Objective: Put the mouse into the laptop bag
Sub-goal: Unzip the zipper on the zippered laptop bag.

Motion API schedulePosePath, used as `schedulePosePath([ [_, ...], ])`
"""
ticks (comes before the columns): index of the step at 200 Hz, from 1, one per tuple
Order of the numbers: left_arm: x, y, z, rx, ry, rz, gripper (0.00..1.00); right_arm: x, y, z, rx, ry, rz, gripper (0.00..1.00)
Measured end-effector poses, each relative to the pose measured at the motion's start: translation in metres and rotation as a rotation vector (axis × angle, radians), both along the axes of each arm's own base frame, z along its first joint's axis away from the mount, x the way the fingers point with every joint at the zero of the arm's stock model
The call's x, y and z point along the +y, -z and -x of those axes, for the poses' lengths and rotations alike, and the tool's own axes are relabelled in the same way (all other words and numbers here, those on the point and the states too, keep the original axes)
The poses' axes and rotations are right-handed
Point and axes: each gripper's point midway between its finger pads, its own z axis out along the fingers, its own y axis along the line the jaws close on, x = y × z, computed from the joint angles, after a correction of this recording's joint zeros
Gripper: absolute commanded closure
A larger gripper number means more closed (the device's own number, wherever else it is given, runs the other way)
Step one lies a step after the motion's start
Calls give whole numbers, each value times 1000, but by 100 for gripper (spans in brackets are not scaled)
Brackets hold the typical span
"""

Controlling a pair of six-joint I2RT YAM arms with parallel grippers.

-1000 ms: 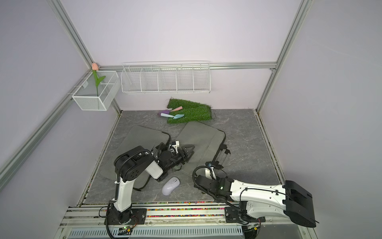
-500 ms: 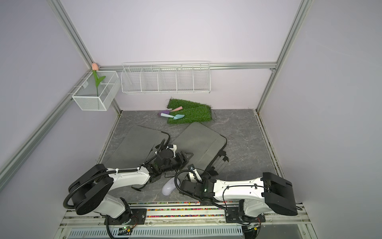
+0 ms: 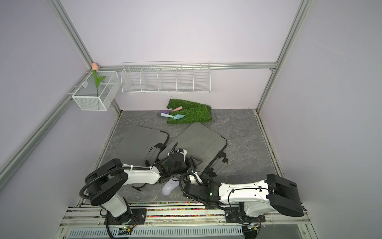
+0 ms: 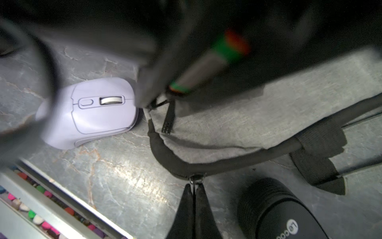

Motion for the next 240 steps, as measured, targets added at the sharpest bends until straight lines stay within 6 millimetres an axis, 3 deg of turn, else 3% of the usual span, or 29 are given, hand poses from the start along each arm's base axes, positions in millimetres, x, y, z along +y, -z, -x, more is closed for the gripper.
schedulePosePath([
  [23,-12,7,3,4,-3,53,38,-4,3,0,0,1,10,94],
  [99,-14,3,2,0,-52,153,37,-30,-2,-7,-6,60,93,94],
  [139,-13,1,3,5,-61,173,37,-45,-7,-14,74,79,42,94],
  [196,-14,4,2,5,-56,180,38,-52,14,-20,161,57,14,94],
  [240,-15,3,-2,-5,-54,201,39,-53,22,-46,154,149,23,94],
])
